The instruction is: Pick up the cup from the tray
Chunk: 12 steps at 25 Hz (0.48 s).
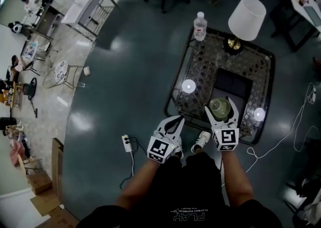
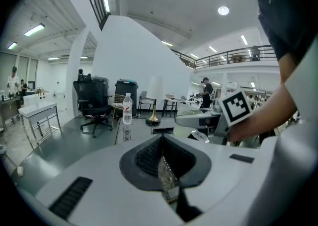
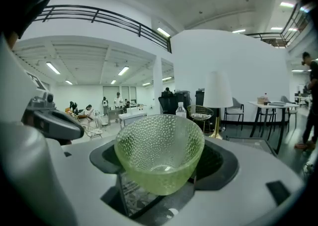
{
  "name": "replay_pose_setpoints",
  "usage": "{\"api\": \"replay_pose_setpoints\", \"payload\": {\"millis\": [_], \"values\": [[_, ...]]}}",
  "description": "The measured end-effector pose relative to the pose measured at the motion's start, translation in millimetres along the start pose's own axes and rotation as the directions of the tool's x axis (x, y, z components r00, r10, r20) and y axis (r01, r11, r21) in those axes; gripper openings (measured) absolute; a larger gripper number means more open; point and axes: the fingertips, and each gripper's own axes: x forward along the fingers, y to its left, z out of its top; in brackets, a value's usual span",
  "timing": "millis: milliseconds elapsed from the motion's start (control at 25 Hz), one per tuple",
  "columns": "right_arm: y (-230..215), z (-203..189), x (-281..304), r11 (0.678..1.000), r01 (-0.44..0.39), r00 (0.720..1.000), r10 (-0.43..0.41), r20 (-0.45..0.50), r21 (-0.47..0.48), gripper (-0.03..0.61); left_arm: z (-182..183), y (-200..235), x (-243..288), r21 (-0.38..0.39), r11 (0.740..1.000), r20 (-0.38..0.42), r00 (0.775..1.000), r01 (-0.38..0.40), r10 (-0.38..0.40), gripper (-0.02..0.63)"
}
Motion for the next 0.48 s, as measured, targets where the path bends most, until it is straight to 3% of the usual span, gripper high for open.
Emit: {"api": "replay_pose_setpoints", "payload": {"millis": [160, 480], "values": [[-2, 55, -25, 0.999, 0.029, 0.996, -0.03, 0.083, 0.017, 0.399, 35, 1, 1, 0.001, 1.0, 0.067, 0.998, -0.005, 0.005, 0.011], [3, 126, -69, 0.997, 0.07, 0.981, -0.072, 0.18, 0.019, 0.399, 95, -28, 6, 0.08, 0.994, 0.157, 0.984, 0.077, -0.089, 0.011]]}}
